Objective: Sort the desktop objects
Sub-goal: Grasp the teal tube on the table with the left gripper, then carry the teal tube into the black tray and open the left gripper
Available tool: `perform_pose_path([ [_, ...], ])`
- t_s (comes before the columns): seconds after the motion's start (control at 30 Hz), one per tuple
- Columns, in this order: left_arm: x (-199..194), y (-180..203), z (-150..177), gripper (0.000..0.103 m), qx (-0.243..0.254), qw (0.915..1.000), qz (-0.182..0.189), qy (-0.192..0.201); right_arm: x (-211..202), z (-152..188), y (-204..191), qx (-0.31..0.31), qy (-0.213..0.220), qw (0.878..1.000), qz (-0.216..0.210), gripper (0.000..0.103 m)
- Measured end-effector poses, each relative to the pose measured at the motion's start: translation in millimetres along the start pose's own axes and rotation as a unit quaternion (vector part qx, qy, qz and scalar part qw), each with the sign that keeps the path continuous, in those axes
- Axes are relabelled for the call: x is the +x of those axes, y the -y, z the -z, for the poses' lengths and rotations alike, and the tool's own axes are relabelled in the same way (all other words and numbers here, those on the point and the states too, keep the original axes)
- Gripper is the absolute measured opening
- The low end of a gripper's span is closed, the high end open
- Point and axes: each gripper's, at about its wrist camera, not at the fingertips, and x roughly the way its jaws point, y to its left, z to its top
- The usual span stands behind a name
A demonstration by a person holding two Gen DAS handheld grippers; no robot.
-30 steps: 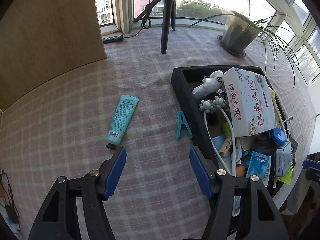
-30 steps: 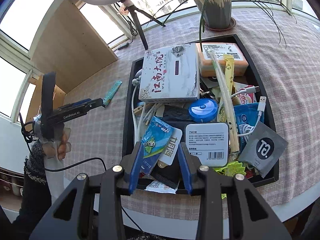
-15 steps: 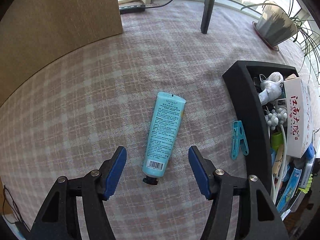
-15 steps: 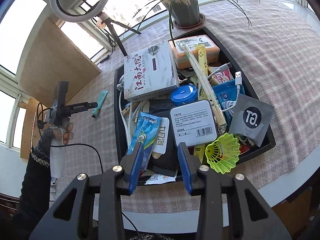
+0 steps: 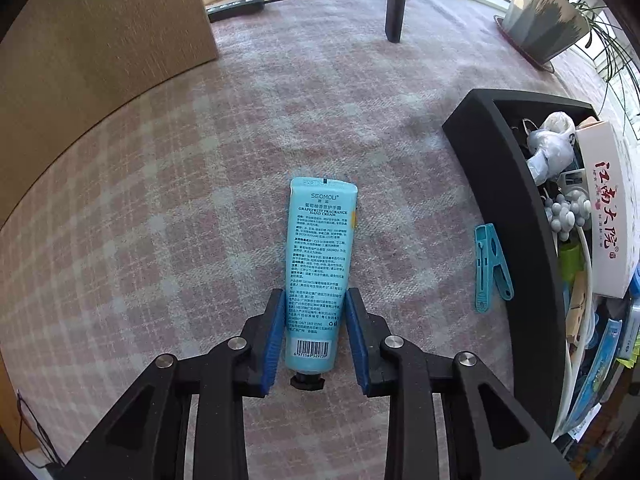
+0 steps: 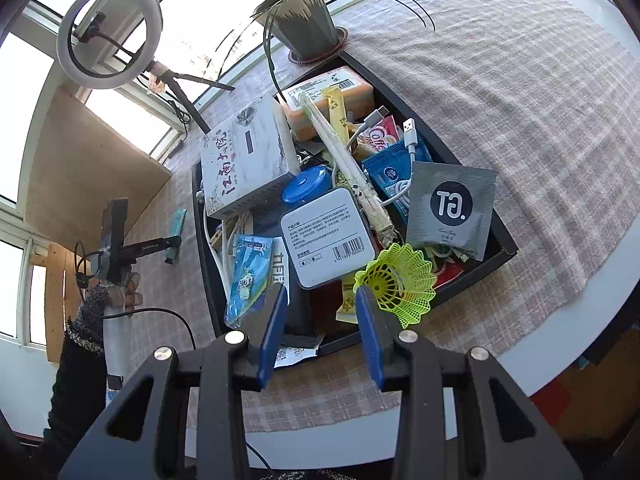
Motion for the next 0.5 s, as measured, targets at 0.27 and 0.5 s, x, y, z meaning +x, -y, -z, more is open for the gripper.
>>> perform_pose_path([
  [0.27, -28.3, 10.6, 8.0, 0.028, 0.006, 0.9998, 0.006, 0.020, 4.3, -4.9, -0.9, -0.011, -0.003, 1.000, -0.007, 0.035],
  [0.5, -70.5, 27.4, 11.6, 0.028, 0.025, 0.9982, 0.014, 0.052, 5.0, -8.5, 3.7, -0.022, -0.007, 1.000, -0.018, 0.035],
])
